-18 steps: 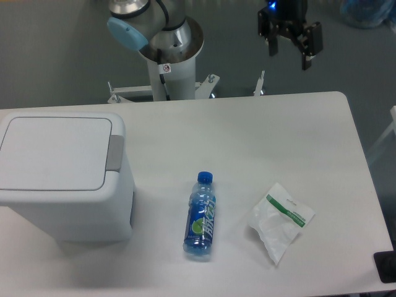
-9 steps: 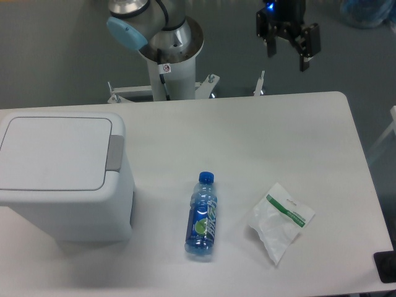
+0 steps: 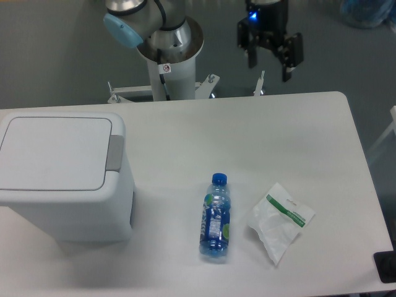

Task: Open the trash can
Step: 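Move the gripper from its raised start pose toward the table center, then move the gripper over the lid of the white trash can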

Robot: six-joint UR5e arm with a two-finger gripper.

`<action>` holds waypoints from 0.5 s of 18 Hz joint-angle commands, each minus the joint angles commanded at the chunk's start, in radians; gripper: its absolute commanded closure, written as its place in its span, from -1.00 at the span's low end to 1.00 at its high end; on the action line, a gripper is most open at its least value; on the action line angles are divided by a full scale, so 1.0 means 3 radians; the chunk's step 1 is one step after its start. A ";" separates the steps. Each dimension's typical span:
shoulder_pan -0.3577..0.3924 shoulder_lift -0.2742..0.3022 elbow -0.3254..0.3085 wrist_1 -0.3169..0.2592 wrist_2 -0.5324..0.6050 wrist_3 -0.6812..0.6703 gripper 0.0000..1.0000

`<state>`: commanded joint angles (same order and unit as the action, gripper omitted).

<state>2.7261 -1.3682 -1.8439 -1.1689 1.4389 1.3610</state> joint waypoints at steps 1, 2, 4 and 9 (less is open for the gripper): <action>-0.0061 -0.0026 0.0000 0.0025 0.0000 -0.0097 -1.00; -0.0118 -0.0036 0.0000 0.0096 0.0000 -0.0190 -1.00; -0.0276 -0.0082 0.0000 0.0215 0.0000 -0.0480 -1.00; -0.0486 -0.0148 0.0010 0.0235 0.0000 -0.1089 -1.00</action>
<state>2.5802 -1.4128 -1.8408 -1.0983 1.4389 1.0342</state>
